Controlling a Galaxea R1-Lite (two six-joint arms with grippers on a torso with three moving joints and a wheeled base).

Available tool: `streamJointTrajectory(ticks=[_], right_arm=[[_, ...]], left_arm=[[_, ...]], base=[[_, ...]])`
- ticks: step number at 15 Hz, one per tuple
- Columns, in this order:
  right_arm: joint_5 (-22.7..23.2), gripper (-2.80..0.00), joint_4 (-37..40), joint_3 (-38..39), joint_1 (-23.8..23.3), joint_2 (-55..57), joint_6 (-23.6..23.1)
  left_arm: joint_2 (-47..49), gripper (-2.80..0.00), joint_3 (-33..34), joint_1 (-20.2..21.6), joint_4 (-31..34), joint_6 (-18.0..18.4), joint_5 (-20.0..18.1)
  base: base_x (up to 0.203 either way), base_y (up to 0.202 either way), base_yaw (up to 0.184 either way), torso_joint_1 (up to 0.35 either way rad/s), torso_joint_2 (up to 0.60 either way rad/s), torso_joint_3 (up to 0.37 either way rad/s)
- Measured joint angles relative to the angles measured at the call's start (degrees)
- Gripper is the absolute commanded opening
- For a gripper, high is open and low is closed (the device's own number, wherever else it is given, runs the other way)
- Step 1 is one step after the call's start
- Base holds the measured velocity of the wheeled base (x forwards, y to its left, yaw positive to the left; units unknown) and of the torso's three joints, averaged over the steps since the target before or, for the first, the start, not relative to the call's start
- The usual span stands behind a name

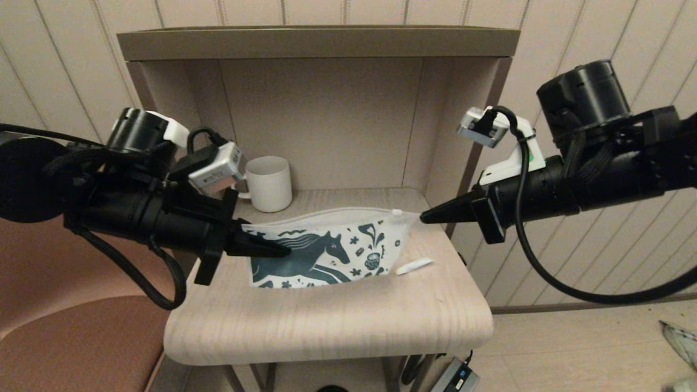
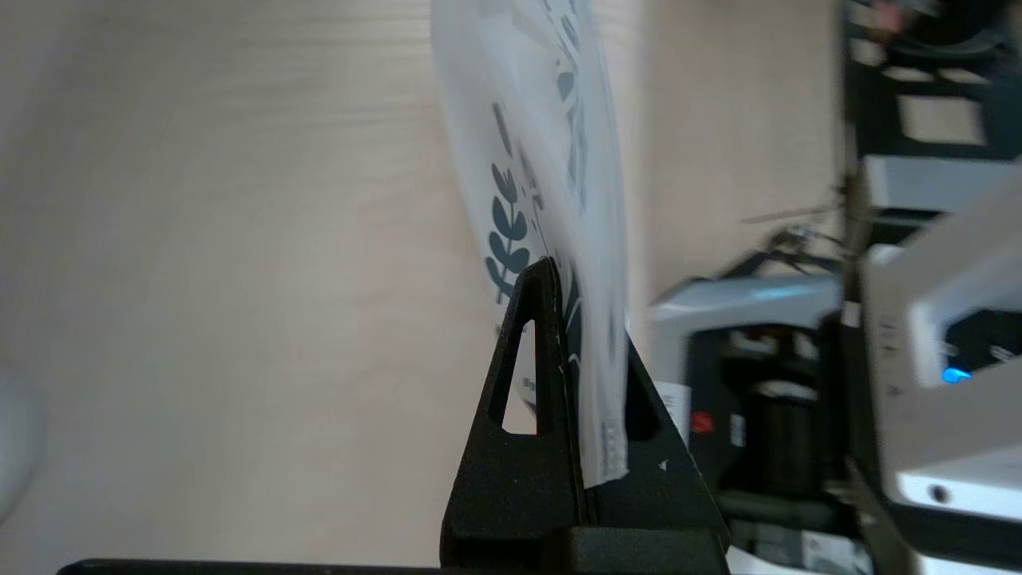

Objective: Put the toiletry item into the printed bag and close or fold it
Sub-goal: Pick up the toothpaste

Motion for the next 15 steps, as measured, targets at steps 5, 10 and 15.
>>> streamJointTrajectory(ticks=[5,10,15], right_arm=[[-7.16,-2.8,5.22,-1.58,0.33,1.11,0.69],[-14.53,-2.8,15.5,-7.94,0.8,3.53,0.91],[-16.37,0.0,15.65,-9.72,3.5,6.18,1.23]], left_arm=[[-0.49,-2.8,0.06,6.5,0.29,-1.26,-2.07],[2.78,-2.8,-0.94,9.69,0.02,-1.65,-5.79],[4.2,-2.8,-1.03,10.06,-0.19,-1.51,-8.14]], base=[[0.0,0.0,0.0,0.0,0.0,0.0],[0.0,0.0,0.0,0.0,0.0,0.0],[0.0,0.0,0.0,0.0,0.0,0.0]])
